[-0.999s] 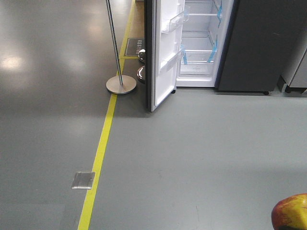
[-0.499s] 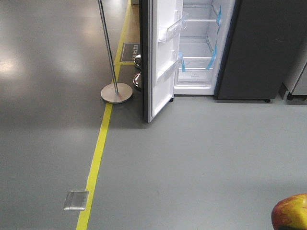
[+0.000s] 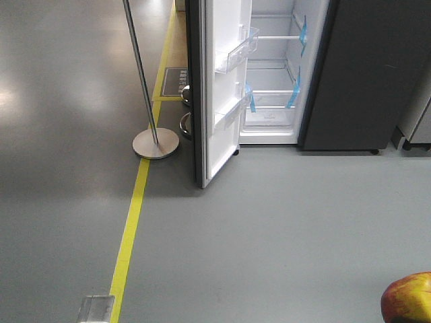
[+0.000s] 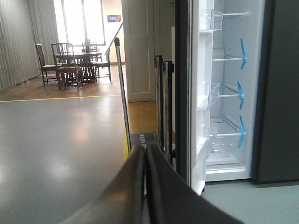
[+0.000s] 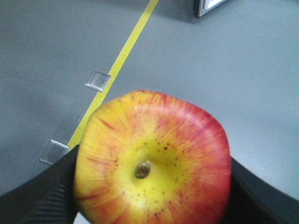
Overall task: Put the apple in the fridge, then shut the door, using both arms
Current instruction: 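Drive closer to the open refrigerator door, apple held in right gripper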
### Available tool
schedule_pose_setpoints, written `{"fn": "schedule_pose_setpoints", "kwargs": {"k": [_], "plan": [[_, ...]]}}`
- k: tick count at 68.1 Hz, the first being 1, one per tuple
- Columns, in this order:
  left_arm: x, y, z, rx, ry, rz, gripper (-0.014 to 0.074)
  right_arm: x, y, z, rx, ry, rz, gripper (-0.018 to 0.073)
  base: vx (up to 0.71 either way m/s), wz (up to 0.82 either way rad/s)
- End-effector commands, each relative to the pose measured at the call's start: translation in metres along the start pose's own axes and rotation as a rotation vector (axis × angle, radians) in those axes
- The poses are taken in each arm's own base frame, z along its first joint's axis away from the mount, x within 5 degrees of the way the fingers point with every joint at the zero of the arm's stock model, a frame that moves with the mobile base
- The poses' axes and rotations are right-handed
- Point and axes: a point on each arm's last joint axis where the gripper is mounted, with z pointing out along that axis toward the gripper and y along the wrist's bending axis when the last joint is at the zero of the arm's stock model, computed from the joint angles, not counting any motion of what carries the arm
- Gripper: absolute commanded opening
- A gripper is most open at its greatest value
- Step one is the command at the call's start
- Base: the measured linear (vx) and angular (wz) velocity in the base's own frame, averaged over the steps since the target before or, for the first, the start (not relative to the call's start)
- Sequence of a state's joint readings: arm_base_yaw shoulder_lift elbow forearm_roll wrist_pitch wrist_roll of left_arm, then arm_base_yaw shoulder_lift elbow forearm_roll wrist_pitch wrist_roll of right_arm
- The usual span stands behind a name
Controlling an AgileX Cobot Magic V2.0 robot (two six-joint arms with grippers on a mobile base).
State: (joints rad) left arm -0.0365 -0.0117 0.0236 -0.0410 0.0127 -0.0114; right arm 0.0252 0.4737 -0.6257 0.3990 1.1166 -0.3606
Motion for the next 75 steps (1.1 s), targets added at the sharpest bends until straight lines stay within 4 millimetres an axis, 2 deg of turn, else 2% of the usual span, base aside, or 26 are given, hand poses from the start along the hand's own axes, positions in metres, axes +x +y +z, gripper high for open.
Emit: {"fn": "schedule_pose_setpoints", "kwargs": {"k": [1,75], "plan": [[-0.0135,-0.0006,-0.0020,0.007,-0.106,-0.012,-0.0006,-0.0102,0.0006,-0.0042,0.002,-0.070,-0.003,0.0160,0.20,-0.03],[-0.0135,-0.0006,-0.0020,0.007,-0.106,-0.012,-0.0006,-0.0102,0.0006,-0.0042,0.002,-0.070,-0.003,0.0160,0.15,0.01]]}}
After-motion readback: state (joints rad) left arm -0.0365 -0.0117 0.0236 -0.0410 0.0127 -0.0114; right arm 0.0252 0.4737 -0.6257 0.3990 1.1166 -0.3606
